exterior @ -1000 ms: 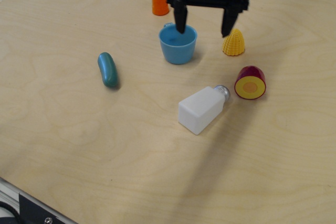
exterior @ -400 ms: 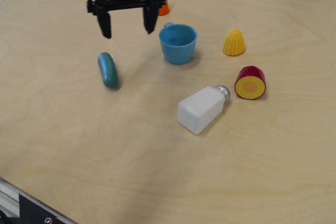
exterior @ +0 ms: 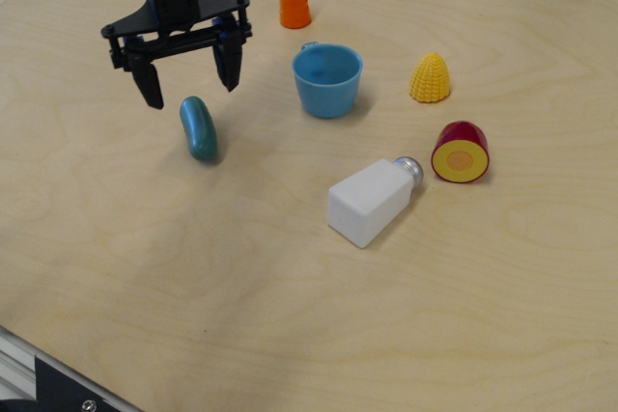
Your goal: Put cucumber in cup
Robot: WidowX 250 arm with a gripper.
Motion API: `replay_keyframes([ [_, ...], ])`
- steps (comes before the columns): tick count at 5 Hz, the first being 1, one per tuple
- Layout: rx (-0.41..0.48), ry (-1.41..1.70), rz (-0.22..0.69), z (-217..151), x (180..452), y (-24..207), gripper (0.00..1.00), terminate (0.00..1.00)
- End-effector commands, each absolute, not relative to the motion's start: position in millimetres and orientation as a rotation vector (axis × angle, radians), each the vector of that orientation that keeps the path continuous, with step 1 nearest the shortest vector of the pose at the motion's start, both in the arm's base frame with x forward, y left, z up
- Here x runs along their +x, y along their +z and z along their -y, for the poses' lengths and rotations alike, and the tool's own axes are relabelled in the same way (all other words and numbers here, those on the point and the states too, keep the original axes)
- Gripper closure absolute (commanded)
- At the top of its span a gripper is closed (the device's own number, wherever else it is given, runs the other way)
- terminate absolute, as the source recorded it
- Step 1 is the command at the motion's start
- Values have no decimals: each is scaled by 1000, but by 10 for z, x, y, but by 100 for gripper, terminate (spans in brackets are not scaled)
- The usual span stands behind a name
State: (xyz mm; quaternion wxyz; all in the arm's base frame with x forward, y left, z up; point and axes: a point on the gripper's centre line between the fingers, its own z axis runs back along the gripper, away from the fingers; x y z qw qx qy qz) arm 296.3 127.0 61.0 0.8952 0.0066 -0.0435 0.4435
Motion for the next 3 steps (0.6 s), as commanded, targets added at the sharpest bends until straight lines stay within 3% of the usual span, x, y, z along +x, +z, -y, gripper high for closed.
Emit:
replay_keyframes([
  [1,28,909,166,-1362,2967,499,0,0],
  [3,24,915,134,-1392,3060,296,0,0],
])
